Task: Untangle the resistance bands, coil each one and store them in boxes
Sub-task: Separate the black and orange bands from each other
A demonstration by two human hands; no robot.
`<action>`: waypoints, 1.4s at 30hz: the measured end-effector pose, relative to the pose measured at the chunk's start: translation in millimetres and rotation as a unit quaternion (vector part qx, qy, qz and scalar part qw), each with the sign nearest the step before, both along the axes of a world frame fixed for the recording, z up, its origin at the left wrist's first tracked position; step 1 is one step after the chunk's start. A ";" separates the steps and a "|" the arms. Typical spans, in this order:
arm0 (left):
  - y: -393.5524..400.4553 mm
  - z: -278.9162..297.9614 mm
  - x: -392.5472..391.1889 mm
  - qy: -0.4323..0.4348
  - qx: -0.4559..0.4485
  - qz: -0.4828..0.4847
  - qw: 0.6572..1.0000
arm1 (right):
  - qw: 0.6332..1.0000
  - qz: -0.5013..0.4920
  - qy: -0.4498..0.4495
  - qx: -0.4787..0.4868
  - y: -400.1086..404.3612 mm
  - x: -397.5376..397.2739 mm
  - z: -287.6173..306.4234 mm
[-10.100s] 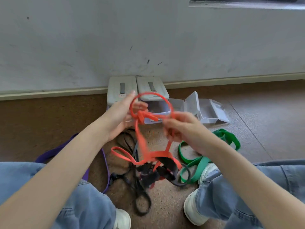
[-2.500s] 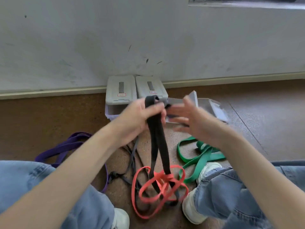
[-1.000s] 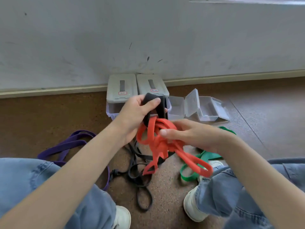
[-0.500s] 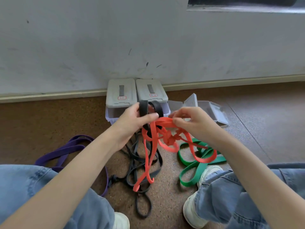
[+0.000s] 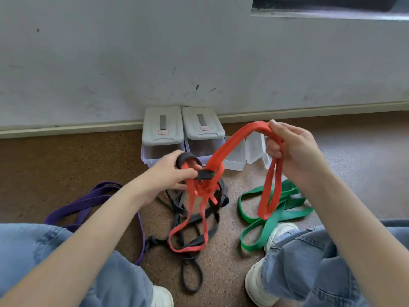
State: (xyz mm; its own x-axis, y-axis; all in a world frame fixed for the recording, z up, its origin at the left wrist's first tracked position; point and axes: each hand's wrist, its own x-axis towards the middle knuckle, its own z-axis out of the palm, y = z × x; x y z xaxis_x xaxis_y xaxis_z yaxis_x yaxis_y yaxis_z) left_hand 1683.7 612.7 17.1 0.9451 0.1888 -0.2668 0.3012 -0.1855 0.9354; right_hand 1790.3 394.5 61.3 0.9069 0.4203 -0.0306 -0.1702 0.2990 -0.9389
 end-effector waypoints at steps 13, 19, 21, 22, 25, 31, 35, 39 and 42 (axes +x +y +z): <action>-8.5 32.3 -0.2 -0.132 -0.038 -0.005 0.990 | 0.922 0.164 -0.143 -0.321 6.9 -8.9 -13.5; -11.7 34.6 -0.8 -0.131 -0.046 0.031 0.990 | 0.909 0.192 -0.208 -0.307 20.3 -26.0 -17.3; -6.2 31.9 2.5 -0.100 -0.067 0.081 0.989 | 0.930 0.091 -0.182 -0.308 17.2 -18.7 -16.0; -4.1 29.0 3.9 -0.072 -0.065 0.099 0.990 | 0.936 0.029 -0.166 -0.310 14.9 -14.3 -16.5; -4.2 15.3 3.4 0.047 -0.036 0.061 0.996 | 0.922 -0.124 -0.170 -0.325 10.1 -6.6 -22.4; 2.4 1.2 2.2 0.144 0.141 -0.011 0.979 | 0.962 -0.120 -0.128 -0.209 4.3 -8.4 -15.2; -14.8 11.3 5.7 0.011 0.252 -0.104 0.962 | 0.974 0.006 -0.173 -0.145 12.6 -18.4 3.0; -31.0 17.3 4.8 -0.105 0.063 -0.131 0.984 | 0.971 0.057 -0.192 -0.133 17.1 -21.8 13.8; -32.3 17.4 -1.7 -0.063 -0.094 -0.122 0.986 | 0.966 0.019 -0.201 -0.161 14.6 -21.6 13.4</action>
State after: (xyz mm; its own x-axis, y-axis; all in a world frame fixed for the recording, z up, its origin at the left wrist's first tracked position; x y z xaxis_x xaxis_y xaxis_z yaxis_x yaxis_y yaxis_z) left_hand 1682.0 580.4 34.5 0.9840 -0.0909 -0.1535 0.1487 -0.0581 0.9872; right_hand 1768.8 409.0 74.7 0.8570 0.4807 0.1857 0.2216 -0.0184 -0.9750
